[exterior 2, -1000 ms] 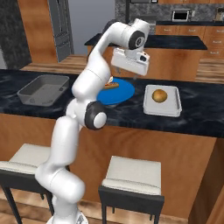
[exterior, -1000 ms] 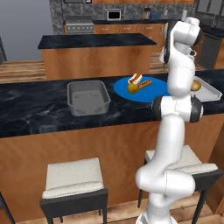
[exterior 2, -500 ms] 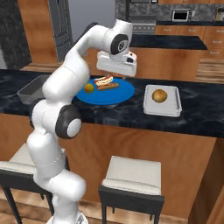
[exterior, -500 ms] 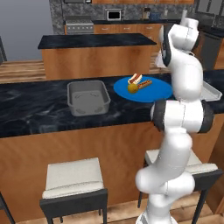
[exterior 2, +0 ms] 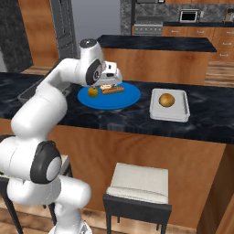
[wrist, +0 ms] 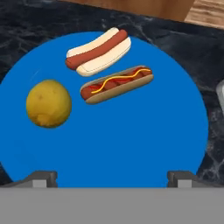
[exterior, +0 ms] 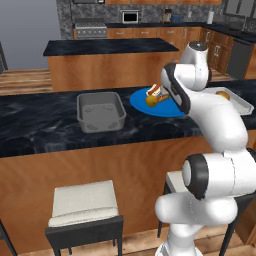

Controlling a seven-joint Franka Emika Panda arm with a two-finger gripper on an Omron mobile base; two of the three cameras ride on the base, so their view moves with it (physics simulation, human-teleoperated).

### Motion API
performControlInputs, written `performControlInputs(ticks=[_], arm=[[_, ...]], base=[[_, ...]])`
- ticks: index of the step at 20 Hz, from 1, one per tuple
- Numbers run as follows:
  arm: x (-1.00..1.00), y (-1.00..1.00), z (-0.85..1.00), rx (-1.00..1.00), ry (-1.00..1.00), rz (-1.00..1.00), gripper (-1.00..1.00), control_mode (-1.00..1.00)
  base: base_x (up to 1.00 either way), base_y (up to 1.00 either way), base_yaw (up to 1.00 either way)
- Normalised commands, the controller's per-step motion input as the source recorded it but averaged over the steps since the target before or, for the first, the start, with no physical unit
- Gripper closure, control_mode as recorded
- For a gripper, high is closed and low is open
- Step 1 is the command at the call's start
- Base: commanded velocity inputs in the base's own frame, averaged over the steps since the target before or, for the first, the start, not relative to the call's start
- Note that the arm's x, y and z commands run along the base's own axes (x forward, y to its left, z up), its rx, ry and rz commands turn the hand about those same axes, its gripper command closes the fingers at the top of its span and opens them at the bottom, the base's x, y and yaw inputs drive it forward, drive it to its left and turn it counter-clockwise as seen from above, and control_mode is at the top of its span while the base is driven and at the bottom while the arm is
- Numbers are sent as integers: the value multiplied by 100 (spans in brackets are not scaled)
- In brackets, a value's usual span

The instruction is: Place one cooked food and one vegetable from the large plate to each tupperware container.

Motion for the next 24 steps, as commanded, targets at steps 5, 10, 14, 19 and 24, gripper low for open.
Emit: performControlInputs(ticks=[5, 10, 14, 19, 24], arm=[[30, 43, 46, -13, 9, 0, -100, -100], [30, 1, 24, 5, 26, 0, -100, -100], [33, 0, -2, 27, 24, 0, -100, -100], [0, 6, -20, 11, 3, 0, -100, -100], [2, 40, -2, 0, 1, 0, -100, -100]], base=[[0, 0, 0], [0, 0, 0], [0, 0, 0], [0, 0, 0], [0, 0, 0]])
